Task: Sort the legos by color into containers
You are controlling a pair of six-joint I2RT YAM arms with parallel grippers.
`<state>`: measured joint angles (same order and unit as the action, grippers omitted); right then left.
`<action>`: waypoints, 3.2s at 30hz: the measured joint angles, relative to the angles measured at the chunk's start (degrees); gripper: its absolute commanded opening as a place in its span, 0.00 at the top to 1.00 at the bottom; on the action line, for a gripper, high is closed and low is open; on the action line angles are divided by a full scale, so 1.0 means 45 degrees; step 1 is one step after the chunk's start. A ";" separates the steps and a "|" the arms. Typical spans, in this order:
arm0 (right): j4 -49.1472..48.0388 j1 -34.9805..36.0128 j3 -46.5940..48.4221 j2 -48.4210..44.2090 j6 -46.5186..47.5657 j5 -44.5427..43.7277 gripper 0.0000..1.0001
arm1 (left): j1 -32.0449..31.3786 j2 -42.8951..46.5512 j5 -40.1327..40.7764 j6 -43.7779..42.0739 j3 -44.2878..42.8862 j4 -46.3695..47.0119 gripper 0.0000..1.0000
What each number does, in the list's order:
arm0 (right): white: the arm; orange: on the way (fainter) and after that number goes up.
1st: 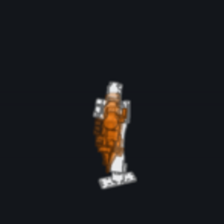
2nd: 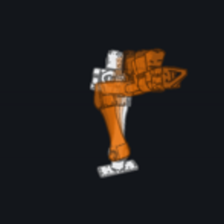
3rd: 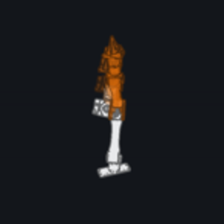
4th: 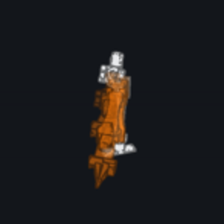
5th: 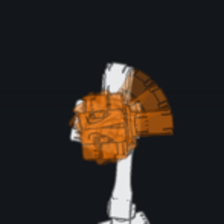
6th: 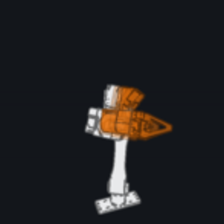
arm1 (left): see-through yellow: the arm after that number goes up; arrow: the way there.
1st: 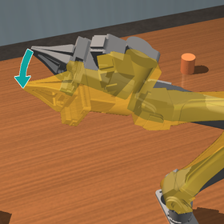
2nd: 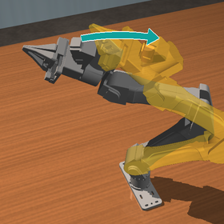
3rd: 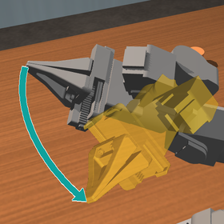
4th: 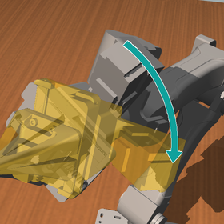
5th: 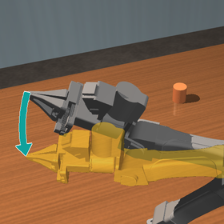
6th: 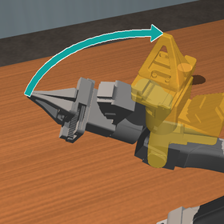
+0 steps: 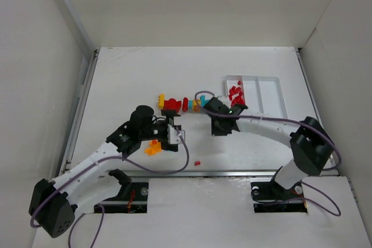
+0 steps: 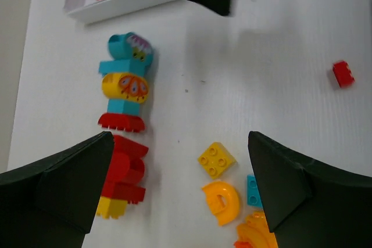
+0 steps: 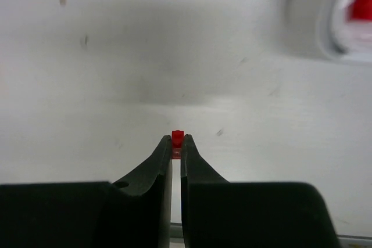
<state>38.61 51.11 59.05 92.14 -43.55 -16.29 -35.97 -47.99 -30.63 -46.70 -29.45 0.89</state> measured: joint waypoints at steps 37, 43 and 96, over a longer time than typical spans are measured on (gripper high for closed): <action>-0.0175 -0.6615 0.4847 0.1894 0.4255 0.1122 0.35 | -0.4580 -1.0035 -0.0860 -1.4766 -0.6256 -0.9787 0.21; -0.0044 -0.6615 0.4872 0.2283 0.4371 0.1171 0.77 | -0.4799 -1.0229 -0.1030 -1.4766 -0.6261 -0.9879 0.21; -0.0049 -0.6926 0.4488 -0.2803 0.5032 0.1185 0.29 | -0.5056 -1.3260 -0.1506 -0.9840 -1.1652 -0.8505 1.00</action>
<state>38.39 19.94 79.24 79.53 -20.91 -10.96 -58.72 -107.66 -37.41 -90.98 -81.89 -37.39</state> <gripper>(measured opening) 0.709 0.251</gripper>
